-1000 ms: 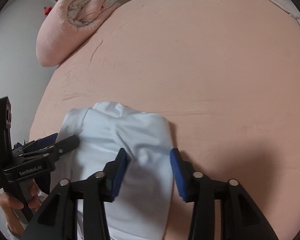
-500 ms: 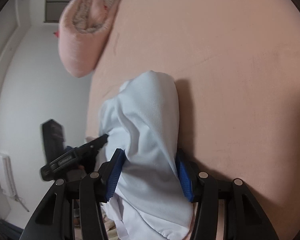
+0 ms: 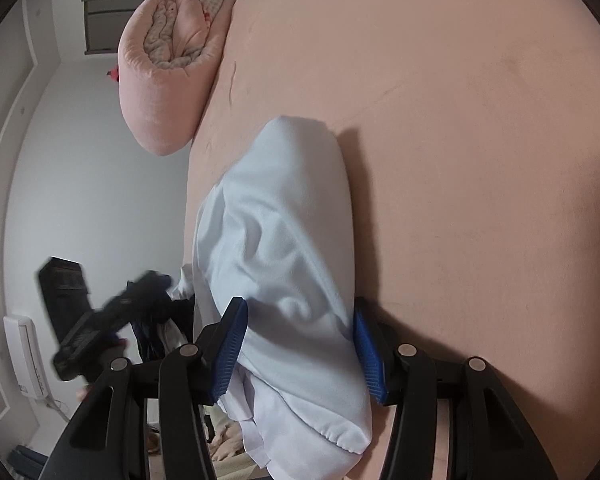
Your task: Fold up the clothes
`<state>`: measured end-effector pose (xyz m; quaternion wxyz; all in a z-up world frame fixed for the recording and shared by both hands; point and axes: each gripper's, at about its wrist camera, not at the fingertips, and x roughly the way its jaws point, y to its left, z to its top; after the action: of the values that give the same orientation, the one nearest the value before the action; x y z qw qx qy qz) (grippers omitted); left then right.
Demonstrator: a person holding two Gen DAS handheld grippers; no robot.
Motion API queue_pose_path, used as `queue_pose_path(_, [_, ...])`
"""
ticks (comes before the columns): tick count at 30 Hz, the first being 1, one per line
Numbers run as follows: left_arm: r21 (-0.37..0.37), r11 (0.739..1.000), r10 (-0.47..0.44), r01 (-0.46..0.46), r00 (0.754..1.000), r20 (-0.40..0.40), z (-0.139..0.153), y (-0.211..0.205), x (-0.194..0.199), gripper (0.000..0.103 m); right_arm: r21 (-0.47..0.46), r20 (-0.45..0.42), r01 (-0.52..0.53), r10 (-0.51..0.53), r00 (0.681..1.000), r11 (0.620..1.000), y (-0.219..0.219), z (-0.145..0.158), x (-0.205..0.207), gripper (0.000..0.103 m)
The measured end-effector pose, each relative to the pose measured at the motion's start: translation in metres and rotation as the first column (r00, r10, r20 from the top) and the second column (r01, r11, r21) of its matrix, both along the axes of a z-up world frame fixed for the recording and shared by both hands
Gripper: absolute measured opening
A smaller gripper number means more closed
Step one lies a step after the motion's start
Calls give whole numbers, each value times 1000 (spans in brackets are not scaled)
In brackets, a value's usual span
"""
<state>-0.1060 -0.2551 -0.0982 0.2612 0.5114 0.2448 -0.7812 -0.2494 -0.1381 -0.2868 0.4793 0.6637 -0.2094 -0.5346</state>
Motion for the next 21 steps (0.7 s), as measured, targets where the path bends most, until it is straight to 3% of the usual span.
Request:
queue_pose_path(3, [4,998,-59,59,998,9,3,16,4,88,-33,2,-5,5,1000,999,14,6,5,66])
queue_pose_path(8, [122,990,-70,70,998,-1,-37,22,13,88,-65,32,18,-16,999,998,19,5,6,68])
queue_pose_path(15, [51,999,-3,-4,991,131,-70,20,38,88,-74,44,20,-17,999,997,6,2,4,68])
queue_pose_path(18, [84,996,-14,6,996,93,-70,13,48,88,-57,14,-9,10,1000,998,1,4,7,68])
queue_pose_path(21, [178,983,-28,31,999,-15,-75,3,54,88,-98,-5,-41,40,999,994,4,7,10,72])
